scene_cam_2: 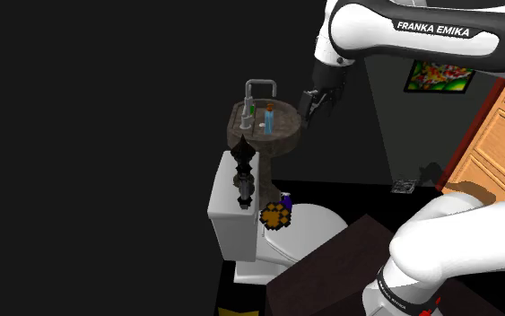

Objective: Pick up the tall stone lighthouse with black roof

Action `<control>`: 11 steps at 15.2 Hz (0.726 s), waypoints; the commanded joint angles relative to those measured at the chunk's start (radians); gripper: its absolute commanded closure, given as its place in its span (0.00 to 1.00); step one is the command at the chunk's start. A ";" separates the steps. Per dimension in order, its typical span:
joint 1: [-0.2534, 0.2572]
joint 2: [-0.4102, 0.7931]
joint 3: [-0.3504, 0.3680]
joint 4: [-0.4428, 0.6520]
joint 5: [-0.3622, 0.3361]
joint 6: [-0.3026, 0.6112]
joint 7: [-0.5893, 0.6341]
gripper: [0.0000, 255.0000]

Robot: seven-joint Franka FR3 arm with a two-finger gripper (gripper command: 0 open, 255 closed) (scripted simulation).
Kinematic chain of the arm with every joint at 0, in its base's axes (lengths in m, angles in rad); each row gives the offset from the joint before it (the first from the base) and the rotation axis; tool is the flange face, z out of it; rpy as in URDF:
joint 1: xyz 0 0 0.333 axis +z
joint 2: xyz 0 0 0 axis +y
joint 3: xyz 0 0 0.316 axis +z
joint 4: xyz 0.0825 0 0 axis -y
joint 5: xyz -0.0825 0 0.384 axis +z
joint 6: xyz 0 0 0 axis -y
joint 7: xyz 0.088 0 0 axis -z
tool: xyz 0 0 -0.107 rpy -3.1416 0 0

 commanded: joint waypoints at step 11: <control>-0.009 0.390 0.047 0.114 -0.066 0.181 -0.008 0.00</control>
